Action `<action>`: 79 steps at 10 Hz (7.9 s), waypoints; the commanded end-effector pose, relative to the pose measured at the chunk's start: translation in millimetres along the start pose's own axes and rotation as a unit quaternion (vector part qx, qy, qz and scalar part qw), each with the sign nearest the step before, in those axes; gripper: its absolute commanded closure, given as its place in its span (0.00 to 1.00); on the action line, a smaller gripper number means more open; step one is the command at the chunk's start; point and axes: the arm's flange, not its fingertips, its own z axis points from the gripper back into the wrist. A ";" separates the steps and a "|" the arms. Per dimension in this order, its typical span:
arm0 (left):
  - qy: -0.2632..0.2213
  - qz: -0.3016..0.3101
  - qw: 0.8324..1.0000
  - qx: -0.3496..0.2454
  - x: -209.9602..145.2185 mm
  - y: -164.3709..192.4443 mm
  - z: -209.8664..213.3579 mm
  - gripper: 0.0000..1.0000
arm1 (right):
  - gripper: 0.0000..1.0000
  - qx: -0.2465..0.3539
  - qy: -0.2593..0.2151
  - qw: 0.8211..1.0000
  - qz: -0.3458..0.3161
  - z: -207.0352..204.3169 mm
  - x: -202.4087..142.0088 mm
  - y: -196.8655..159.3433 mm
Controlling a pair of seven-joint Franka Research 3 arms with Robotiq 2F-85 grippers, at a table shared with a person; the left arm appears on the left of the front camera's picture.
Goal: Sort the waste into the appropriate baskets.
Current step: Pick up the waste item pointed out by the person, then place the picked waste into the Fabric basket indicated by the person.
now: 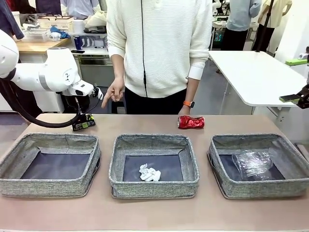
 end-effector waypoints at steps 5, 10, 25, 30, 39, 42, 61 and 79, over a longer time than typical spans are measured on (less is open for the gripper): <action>0.003 0.012 0.999 -0.032 -9.8 -2.3 21.3 1.00 | 0.00 0.007 -0.011 1.000 0.005 -2.1 0.0 1.1; -0.011 0.035 0.999 -0.035 -12.3 -5.1 32.8 0.78 | 0.00 0.007 -0.011 1.000 0.005 -2.1 0.0 1.1; -0.165 0.257 0.946 -0.106 -37.7 -225.9 273.3 0.70 | 0.00 0.007 -0.011 1.000 0.005 -2.1 0.0 1.1; -0.094 0.368 0.921 -0.087 19.6 -278.9 355.9 0.70 | 0.00 0.007 -0.011 1.000 0.005 -2.1 0.0 1.1; -0.039 0.534 0.842 -0.065 159.7 -424.9 482.7 0.70 | 0.00 0.007 -0.011 1.000 0.005 -2.1 0.0 1.1; -0.042 0.534 0.842 -0.065 151.0 -424.2 464.2 0.70 | 0.00 0.007 -0.011 1.000 0.005 -2.1 0.0 1.1; -0.042 0.534 0.842 -0.065 151.0 -424.2 464.2 0.70 | 0.00 0.007 -0.011 1.000 0.005 -2.1 0.0 1.1; -0.024 0.620 0.784 0.002 -43.2 -289.0 235.1 0.70 | 0.00 0.007 -0.011 1.000 0.005 -2.1 0.0 1.1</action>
